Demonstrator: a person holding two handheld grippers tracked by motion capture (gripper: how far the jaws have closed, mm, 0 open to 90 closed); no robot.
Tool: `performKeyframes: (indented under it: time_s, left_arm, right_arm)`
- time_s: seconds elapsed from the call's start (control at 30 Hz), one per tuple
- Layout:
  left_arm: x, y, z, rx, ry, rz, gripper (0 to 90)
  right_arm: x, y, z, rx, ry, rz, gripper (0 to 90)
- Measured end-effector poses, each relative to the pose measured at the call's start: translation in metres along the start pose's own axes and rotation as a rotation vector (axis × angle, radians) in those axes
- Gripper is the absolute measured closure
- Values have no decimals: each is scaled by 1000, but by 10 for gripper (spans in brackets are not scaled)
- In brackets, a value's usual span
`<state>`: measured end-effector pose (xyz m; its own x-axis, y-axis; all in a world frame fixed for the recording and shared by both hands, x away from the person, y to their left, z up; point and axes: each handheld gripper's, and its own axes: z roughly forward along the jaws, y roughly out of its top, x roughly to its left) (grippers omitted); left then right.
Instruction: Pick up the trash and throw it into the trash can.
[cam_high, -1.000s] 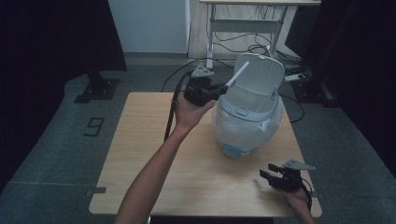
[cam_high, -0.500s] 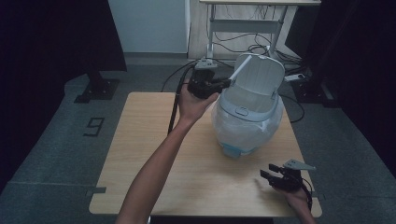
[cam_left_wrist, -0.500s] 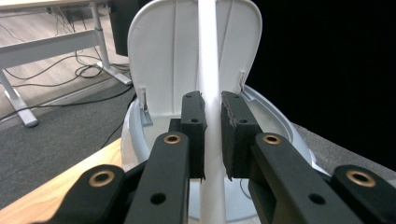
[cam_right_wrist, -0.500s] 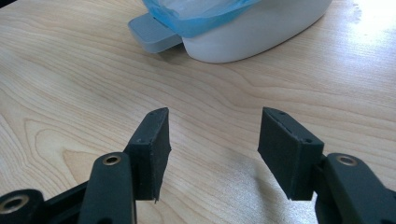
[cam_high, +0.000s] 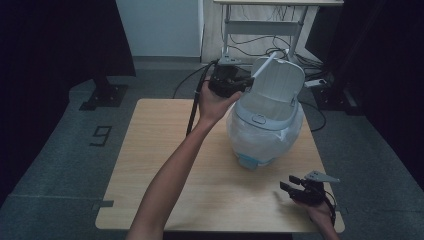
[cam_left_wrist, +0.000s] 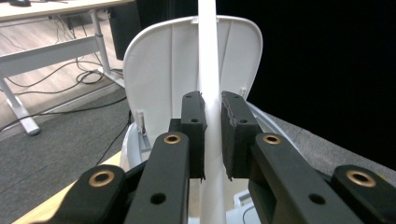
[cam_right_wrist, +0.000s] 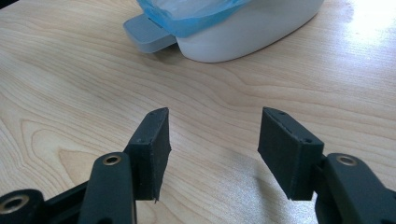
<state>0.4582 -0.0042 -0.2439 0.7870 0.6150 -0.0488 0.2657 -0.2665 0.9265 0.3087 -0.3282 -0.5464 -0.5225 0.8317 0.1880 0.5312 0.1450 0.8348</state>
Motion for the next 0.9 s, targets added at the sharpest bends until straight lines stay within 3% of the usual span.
performKeyframes:
  time_s: [0.9]
  left_arm:
    - [-1,16,63,53,-16,4,803]
  right_arm:
    - [-1,-2,0,3,-6,-1,428]
